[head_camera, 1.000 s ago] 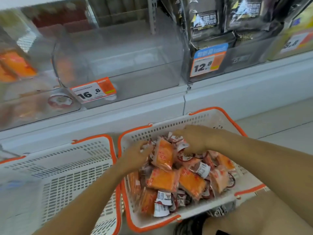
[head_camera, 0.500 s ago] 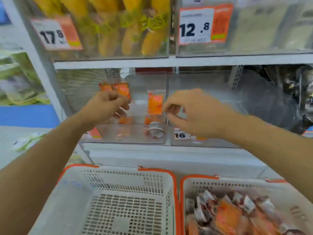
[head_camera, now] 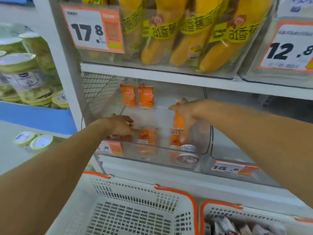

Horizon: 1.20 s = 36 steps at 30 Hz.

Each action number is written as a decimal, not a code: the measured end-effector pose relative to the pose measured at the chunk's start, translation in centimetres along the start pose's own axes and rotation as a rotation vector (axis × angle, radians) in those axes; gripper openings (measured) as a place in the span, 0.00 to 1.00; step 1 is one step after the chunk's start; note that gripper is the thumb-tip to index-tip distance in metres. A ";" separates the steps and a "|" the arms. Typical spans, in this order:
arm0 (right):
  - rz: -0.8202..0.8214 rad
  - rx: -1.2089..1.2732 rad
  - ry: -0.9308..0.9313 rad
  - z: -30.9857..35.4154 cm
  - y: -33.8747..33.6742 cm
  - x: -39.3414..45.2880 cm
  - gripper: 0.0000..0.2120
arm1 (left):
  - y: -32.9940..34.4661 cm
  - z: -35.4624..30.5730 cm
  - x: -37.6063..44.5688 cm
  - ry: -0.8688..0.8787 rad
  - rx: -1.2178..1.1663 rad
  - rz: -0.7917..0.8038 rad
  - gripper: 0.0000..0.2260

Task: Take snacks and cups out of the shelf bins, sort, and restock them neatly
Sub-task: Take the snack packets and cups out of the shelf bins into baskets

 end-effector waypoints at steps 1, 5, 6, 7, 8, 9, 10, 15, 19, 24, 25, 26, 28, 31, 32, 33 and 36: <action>-0.002 0.009 0.020 -0.3 -0.1 0.7 0.70 | 0.1 -0.3 0.4 -0.003 -0.076 0.000 0.35; -0.027 -0.015 0.090 -1.3 -0.1 2.6 0.71 | 1.4 -3.7 1.3 0.102 -0.067 0.065 0.39; -0.027 -0.017 0.098 -1.4 0.1 3.0 0.71 | 1.9 -4.7 1.4 0.146 0.023 0.070 0.40; -0.047 -0.011 0.104 -1.5 0.1 3.4 0.72 | 2.6 -5.5 1.5 0.180 0.096 0.081 0.40; -0.083 -0.003 0.112 -1.6 -0.2 3.7 0.71 | 3.3 -6.2 1.8 0.210 0.160 0.094 0.39; -0.129 0.007 0.122 -1.9 -0.6 3.9 0.67 | 4.1 -6.8 2.0 0.240 0.215 0.107 0.38; -0.176 0.020 0.125 -2.1 -1.1 3.9 0.60 | 4.5 -7.2 2.1 0.264 0.252 0.105 0.37; -0.309 0.205 -0.026 -1.5 -4.1 3.1 0.26 | 3.6 -6.8 1.9 0.334 0.217 0.032 0.33; -0.304 0.529 -0.082 -1.2 -5.7 1.8 0.22 | 1.8 -4.5 2.7 0.327 0.212 -0.088 0.41; 0.073 0.692 -0.016 0.0 -0.8 0.6 0.24 | 1.3 -2.9 2.5 0.339 0.169 -0.128 0.43; 0.156 0.648 -0.008 0.4 0.4 0.4 0.29 | 1.8 -3.0 2.2 0.354 0.169 -0.103 0.39; 0.205 0.596 0.008 0.6 1.2 0.3 0.35 | 2.2 -3.1 2.1 0.373 0.172 -0.091 0.35; 0.270 0.573 0.051 1.1 1.9 0.0 0.42 | 2.5 -3.4 1.9 0.396 0.171 -0.073 0.32; 0.397 0.620 0.087 1.6 2.8 -0.7 0.44 | 2.4 -3.6 1.7 0.391 0.183 -0.054 0.33; 0.413 0.608 0.078 1.8 2.6 -1.1 0.48 | 2.5 -3.6 1.8 0.389 0.193 -0.051 0.33; 0.419 0.592 0.066 1.9 2.7 -1.2 0.52 | 2.6 -3.6 1.8 0.393 0.200 -0.053 0.33; 0.424 0.538 0.009 1.9 3.0 -1.8 0.43 | 2.8 -3.7 2.0 0.408 0.201 -0.056 0.32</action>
Point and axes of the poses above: each hand's wrist, its own x-axis towards the middle knuckle, its own y-axis out of the palm, z = x × y, the point moved 9 cm from there along x, towards the middle knuckle, and after that the axes turned 11 degrees about -z, right-handed, at the moved point
